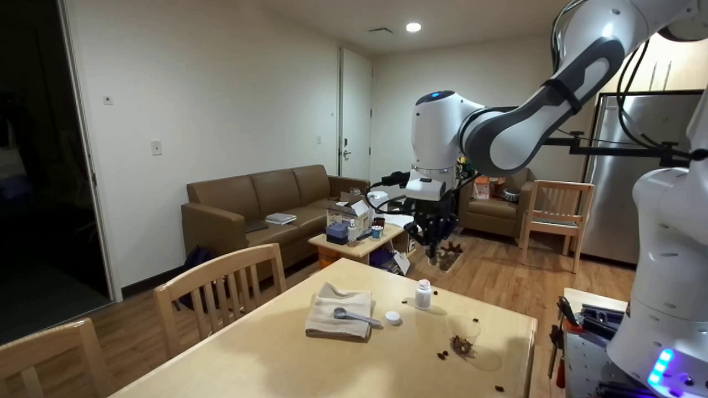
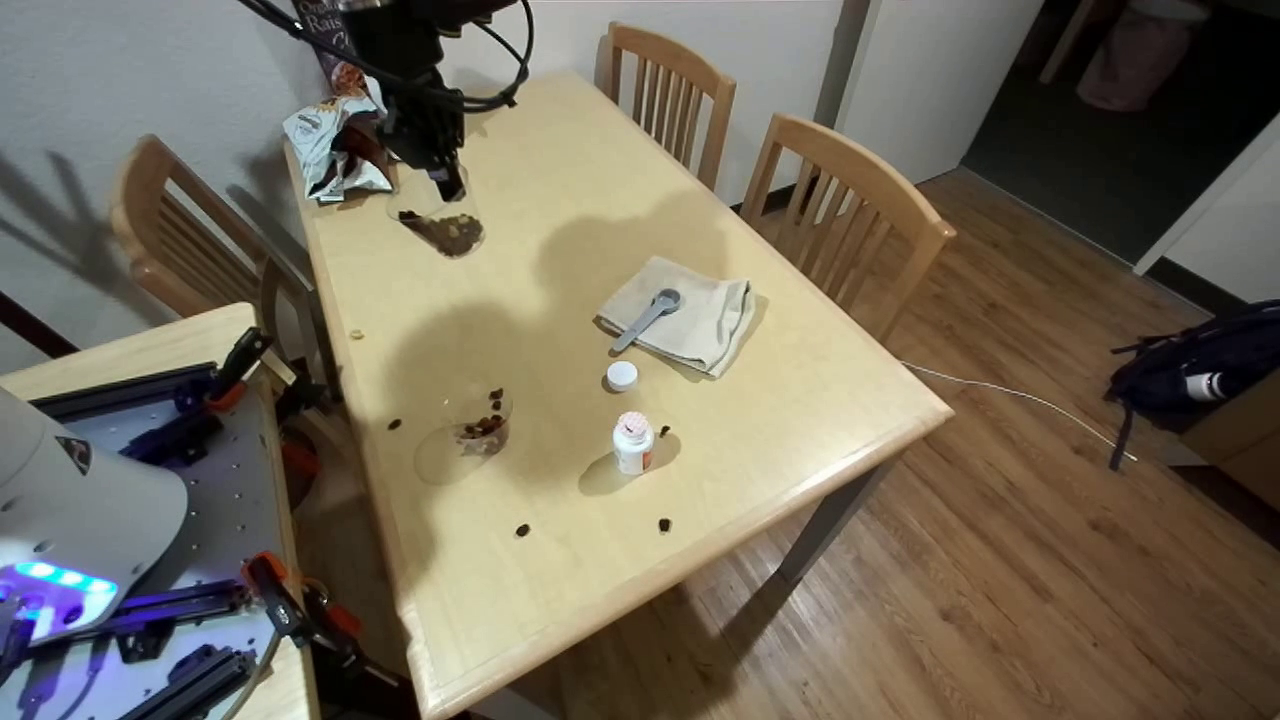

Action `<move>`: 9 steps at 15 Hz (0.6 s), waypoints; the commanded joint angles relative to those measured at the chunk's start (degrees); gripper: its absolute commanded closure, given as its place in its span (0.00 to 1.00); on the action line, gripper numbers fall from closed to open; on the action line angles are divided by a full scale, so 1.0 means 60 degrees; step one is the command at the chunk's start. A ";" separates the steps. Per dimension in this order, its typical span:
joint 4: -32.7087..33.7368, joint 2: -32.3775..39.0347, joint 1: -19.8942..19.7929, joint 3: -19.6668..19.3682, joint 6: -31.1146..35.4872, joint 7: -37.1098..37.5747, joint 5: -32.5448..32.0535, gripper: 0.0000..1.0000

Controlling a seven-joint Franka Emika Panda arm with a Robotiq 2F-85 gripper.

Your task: Pour some contents out of the left cup into the right cup

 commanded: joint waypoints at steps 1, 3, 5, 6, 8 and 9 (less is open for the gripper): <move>0.0389 0.0757 -0.0126 0.0275 -0.0001 -0.0109 0.0033 0.96; 0.0588 0.1284 -0.0142 0.0368 0.0045 -0.0167 0.0024 0.97; 0.0771 0.1903 -0.0225 0.0436 0.0275 -0.0143 -0.0224 0.96; 0.0915 0.2194 -0.0250 0.0463 0.0304 -0.0181 -0.0281 0.96; 0.1154 0.2871 -0.0317 0.0472 0.0464 -0.0151 -0.0480 0.97; 0.1375 0.3197 -0.0357 0.0468 0.0465 -0.0230 -0.0550 0.97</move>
